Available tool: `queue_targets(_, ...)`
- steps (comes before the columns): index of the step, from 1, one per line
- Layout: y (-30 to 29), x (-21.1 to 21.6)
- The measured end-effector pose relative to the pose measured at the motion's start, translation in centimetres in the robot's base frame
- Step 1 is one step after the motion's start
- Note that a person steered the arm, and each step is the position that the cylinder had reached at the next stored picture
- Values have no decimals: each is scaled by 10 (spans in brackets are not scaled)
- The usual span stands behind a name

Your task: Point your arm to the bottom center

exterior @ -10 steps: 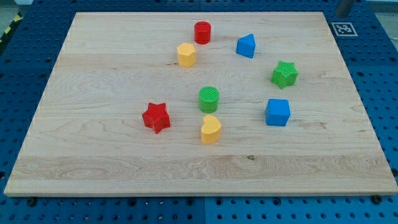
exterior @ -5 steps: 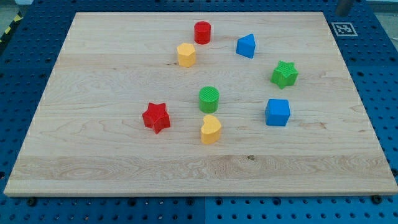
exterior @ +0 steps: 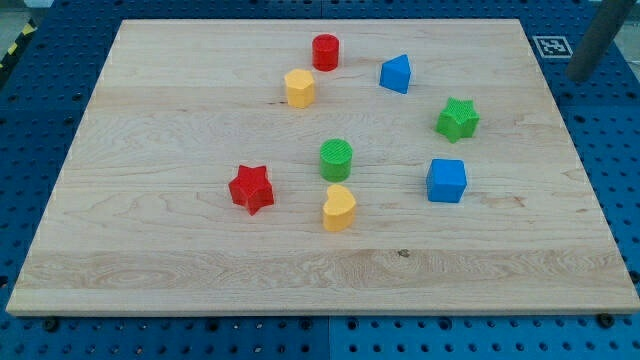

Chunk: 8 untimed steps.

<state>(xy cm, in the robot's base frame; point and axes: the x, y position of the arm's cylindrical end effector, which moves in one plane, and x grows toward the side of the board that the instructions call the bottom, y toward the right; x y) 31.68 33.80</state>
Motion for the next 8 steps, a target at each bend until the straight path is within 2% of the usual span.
queue_targets(3, 0, 8)
queue_targets(4, 0, 56)
queue_targets(6, -12, 188)
queue_targets(7, -38, 245)
queue_targets(8, -83, 282)
